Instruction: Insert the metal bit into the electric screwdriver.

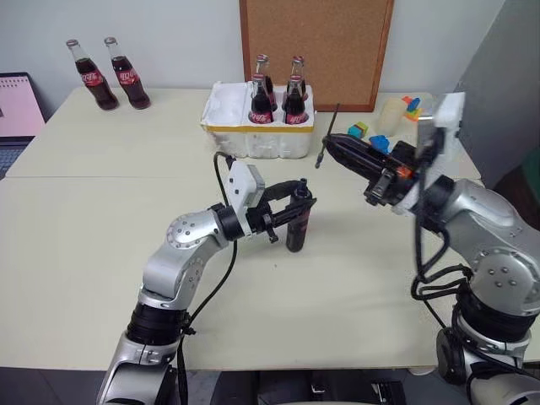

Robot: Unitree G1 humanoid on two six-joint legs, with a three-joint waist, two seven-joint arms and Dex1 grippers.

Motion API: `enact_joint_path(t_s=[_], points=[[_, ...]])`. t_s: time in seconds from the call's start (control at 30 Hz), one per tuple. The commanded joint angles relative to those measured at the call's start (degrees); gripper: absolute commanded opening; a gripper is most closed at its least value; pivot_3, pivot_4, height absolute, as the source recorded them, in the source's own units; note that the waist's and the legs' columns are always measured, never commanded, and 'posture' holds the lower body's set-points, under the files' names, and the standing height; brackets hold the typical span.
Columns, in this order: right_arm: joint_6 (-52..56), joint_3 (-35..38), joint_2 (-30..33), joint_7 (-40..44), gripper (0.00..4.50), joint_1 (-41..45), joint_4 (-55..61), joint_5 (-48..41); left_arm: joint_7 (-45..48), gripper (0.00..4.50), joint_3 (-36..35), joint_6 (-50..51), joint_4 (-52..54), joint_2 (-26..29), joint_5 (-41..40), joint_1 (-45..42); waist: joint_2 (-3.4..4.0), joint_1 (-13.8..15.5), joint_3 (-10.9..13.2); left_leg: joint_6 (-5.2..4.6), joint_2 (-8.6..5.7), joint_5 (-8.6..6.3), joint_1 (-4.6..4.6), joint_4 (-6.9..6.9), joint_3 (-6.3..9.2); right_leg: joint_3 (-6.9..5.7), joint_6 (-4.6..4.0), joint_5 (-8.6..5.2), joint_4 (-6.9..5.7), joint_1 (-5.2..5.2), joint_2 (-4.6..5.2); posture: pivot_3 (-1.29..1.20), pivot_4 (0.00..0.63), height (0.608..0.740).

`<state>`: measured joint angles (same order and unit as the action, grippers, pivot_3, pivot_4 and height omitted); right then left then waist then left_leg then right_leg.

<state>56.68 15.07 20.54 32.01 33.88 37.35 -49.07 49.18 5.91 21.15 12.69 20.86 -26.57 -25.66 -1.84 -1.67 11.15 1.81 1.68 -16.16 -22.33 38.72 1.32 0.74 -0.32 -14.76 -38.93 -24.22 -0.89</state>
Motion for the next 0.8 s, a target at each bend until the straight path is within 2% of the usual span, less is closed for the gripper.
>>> enact_joint_path(t_s=[0.03,0.3,0.8], points=[[-1.8,1.4,4.0,5.3,0.0,-1.1,0.1,-6.2,3.9,1.58,0.8,-2.0,2.7,0.6,-1.6,0.3,0.0,0.0,0.0,0.0,-0.01,0.0,0.0,0.0,0.0,0.0,0.0,0.0,0.0,0.0,0.0,0.0,0.15,0.74],[-3.1,-1.3,10.8,11.9,0.0,-0.4,-3.6,-9.5,11.1,1.58,2.2,-5.5,3.7,3.6,-1.0,3.2,0.01,0.0,0.0,0.0,-0.03,0.0,0.06,0.0,-0.01,-0.02,0.0,0.0,-0.01,0.03,-0.05,0.0,0.15,0.74],[-6.7,-4.9,16.1,18.6,0.0,2.6,-8.8,-10.0,12.1,1.58,2.4,-8.7,1.9,4.9,0.4,4.2,0.01,0.0,0.0,0.0,-0.01,0.0,0.1,0.0,-0.02,0.0,0.0,-0.01,0.0,0.06,-0.05,0.0,0.15,0.74]])
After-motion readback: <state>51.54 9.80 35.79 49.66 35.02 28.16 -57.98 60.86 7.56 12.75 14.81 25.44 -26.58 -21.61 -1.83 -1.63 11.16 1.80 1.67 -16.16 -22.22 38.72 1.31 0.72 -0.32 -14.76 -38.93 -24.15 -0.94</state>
